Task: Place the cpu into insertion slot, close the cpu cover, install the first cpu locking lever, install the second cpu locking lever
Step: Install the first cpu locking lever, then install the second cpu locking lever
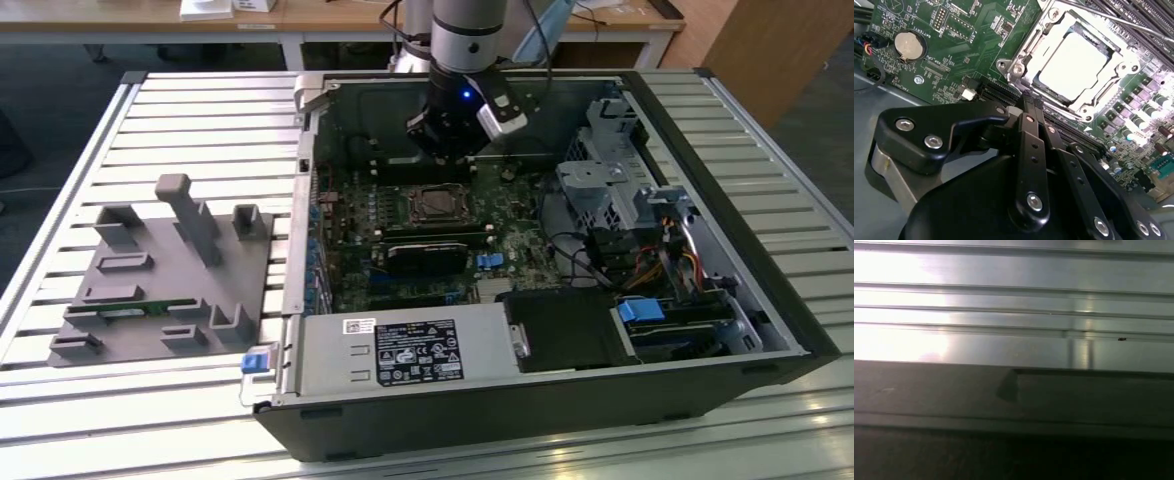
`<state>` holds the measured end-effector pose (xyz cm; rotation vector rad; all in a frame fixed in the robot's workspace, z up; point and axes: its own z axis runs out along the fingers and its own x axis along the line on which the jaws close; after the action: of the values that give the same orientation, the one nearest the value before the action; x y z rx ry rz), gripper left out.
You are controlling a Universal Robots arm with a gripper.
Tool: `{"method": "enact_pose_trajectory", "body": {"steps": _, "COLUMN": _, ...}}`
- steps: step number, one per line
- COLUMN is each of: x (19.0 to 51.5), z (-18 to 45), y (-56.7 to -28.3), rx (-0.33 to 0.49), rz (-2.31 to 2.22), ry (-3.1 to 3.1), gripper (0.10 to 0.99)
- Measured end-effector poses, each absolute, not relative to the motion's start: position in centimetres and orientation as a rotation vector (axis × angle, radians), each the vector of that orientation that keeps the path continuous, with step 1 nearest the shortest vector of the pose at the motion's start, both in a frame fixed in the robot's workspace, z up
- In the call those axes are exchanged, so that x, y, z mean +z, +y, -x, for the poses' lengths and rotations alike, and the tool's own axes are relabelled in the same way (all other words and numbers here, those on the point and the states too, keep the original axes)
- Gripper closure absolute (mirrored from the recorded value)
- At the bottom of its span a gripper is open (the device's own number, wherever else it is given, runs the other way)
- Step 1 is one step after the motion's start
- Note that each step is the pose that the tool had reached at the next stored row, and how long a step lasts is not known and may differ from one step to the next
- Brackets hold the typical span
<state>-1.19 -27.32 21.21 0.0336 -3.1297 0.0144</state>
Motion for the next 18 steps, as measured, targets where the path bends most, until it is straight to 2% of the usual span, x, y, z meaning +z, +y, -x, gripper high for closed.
{"method": "enact_pose_trajectory", "body": {"steps": 18, "x": 21.21, "z": 1.18, "y": -27.93, "rx": 0.015, "rz": -0.033, "ry": -3.13, "gripper": 0.98}}
